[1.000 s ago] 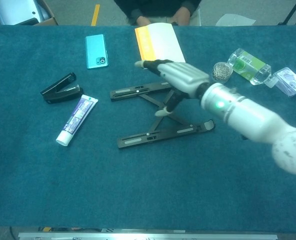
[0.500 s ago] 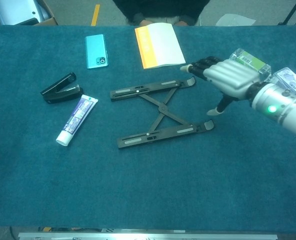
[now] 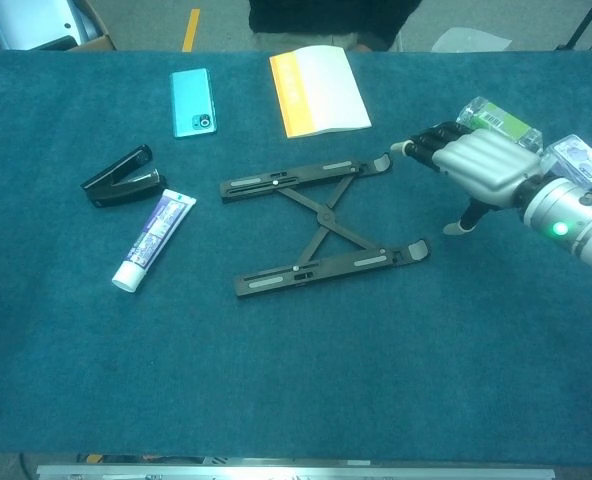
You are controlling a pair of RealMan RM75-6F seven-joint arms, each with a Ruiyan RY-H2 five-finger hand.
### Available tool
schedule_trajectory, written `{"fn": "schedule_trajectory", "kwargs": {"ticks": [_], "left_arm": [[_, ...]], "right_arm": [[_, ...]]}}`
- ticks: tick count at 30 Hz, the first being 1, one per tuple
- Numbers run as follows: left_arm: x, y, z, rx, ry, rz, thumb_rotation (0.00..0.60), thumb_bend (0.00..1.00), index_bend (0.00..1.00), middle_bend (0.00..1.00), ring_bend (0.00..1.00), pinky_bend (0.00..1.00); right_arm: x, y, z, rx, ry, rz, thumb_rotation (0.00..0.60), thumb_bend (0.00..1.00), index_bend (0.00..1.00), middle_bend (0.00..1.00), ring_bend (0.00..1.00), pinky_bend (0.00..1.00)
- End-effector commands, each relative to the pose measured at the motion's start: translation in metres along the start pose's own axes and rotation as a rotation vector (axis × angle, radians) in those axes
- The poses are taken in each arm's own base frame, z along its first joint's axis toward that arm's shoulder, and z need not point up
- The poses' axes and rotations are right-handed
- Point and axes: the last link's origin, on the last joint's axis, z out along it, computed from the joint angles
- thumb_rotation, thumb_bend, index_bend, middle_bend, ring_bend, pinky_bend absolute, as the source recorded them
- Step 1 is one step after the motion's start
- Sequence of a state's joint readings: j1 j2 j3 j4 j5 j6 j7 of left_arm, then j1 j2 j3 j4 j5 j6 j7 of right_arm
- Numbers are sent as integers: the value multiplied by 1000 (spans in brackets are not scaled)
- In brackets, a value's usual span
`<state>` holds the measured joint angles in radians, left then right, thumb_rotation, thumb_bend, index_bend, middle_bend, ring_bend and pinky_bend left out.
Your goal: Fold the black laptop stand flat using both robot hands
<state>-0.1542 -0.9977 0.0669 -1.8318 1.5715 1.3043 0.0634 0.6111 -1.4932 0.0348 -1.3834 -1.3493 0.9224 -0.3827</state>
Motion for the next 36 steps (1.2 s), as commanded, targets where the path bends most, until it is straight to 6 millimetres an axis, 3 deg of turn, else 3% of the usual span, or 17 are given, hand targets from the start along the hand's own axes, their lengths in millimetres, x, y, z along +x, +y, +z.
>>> {"fn": "schedule_trajectory", "kwargs": {"ticks": [1, 12, 36], "left_arm": [[0, -1, 0, 4, 0, -1, 600, 474, 11, 0, 0, 26], [1, -5, -1, 16, 6, -2, 600, 474, 11, 0, 0, 26], [1, -10, -4, 29, 10, -9, 600, 474, 0, 0, 0, 25]], "right_arm": [[-4, -3, 6, 6, 5, -8, 600, 0, 0, 101, 0, 31], [-6, -21, 15, 51, 30, 2, 600, 0, 0, 101, 0, 31], [-10, -24, 6, 50, -3, 6, 600, 0, 0, 101, 0, 31]]}}
